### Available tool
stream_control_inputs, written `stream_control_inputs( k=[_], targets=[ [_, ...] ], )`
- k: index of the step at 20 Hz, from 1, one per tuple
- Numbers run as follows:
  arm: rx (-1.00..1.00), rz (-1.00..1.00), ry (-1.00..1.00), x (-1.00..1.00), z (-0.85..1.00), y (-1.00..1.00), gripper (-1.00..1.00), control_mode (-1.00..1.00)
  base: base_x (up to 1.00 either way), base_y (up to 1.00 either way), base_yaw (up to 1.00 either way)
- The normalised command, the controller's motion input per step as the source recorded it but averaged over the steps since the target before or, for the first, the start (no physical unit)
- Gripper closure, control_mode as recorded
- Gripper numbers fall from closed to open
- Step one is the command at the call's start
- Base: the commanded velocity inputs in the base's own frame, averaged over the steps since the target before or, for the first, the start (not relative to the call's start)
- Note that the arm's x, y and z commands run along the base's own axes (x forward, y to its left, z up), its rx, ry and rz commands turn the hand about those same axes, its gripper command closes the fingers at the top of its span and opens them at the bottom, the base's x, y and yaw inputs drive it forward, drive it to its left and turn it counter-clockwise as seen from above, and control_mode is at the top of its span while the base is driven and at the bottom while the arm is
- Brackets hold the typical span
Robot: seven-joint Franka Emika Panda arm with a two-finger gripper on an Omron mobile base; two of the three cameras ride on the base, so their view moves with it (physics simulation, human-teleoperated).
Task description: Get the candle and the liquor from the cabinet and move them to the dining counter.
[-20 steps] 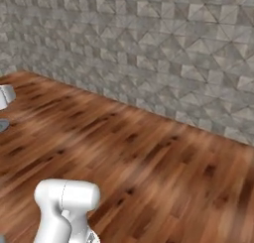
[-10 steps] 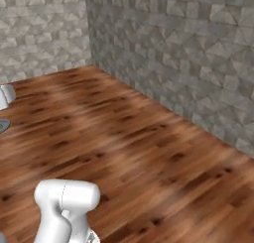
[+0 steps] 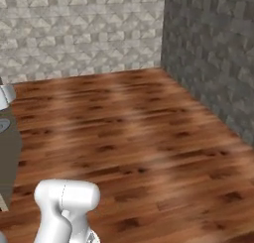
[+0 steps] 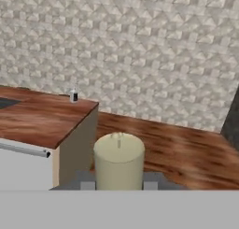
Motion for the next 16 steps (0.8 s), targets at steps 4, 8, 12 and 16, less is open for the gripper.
stream_control_inputs(
  k=[4, 8, 12, 16],
  targets=[
    [0.0, 0.0, 0.0, 0.0, 0.0, 0.0, 1.0, 1.0, 0.72, 0.0, 0.58],
    [0.0, 0.0, 0.0, 0.0, 0.0, 0.0, 1.0, 1.0, 0.77, 0.0, 0.56],
    [0.0, 0.0, 0.0, 0.0, 0.0, 0.0, 1.0, 1.0, 0.95, -0.02, 0.5],
    [0.0, 0.0, 0.0, 0.0, 0.0, 0.0, 1.0, 1.0, 1.0, -0.11, 0.47]
  ],
)
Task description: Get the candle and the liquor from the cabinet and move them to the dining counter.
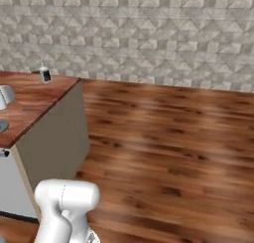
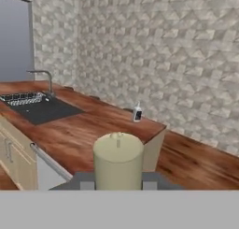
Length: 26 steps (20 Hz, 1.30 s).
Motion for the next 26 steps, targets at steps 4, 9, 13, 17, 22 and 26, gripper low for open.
stream_control_inputs(
  k=[4, 9, 13, 17, 22, 26],
  targets=[
    [0.0, 0.0, 0.0, 0.0, 0.0, 0.0, 1.0, 1.0, 1.0, -0.21, 0.44],
    [0.0, 0.0, 0.0, 0.0, 0.0, 0.0, 1.0, 1.0, 0.97, -0.29, 0.43],
    [0.0, 0.0, 0.0, 0.0, 0.0, 0.0, 1.0, 1.0, 0.86, -0.34, 0.44],
    [0.0, 0.0, 0.0, 0.0, 0.0, 0.0, 1.0, 1.0, 0.6, -0.58, 0.36],
    [0.0, 0.0, 0.0, 0.0, 0.0, 0.0, 1.0, 1.0, 0.41, -0.81, 0.28],
    [0.0, 0.0, 0.0, 0.0, 0.0, 0.0, 1.0, 1.0, 0.34, -0.86, 0.22]
  ],
)
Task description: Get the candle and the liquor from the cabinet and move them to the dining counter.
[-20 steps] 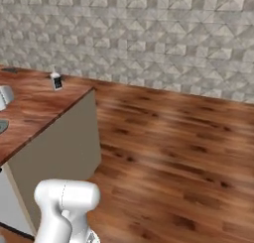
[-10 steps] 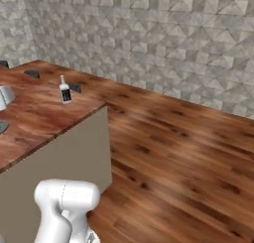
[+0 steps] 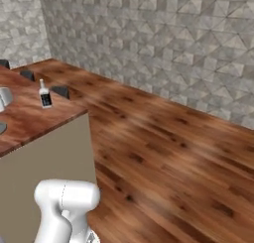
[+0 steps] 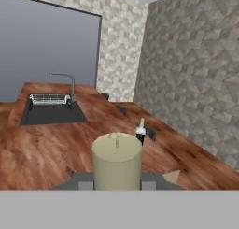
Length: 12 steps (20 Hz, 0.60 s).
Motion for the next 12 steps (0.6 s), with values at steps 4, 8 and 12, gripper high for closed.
stream_control_inputs(
  k=[4, 8, 12],
  targets=[
    [0.0, 0.0, 0.0, 0.0, 0.0, 0.0, 1.0, 1.0, 0.33, -0.83, 0.25],
    [0.0, 0.0, 0.0, 0.0, 0.0, 0.0, 1.0, 1.0, 0.42, -0.8, 0.3],
    [0.0, 0.0, 0.0, 0.0, 0.0, 0.0, 1.0, 1.0, 0.54, -0.68, 0.33]
  ],
)
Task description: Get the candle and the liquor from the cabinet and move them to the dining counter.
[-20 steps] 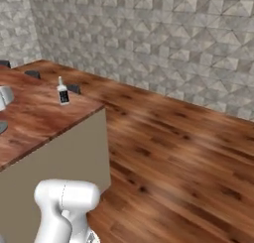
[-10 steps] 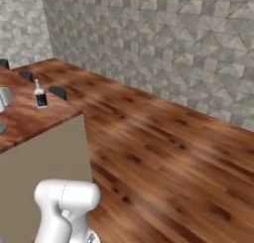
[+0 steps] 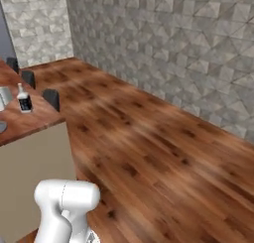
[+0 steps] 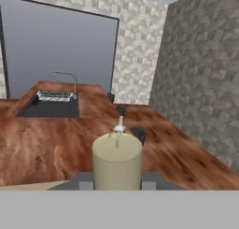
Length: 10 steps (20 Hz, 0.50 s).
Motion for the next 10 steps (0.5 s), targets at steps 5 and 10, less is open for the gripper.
stream_control_inputs(
  k=[5, 10],
  targets=[
    [0.0, 0.0, 0.0, 0.0, 0.0, 0.0, 1.0, 1.0, 0.59, -0.6, 0.36],
    [0.0, 0.0, 0.0, 0.0, 0.0, 0.0, 1.0, 1.0, 0.59, -0.57, 0.37]
  ],
)
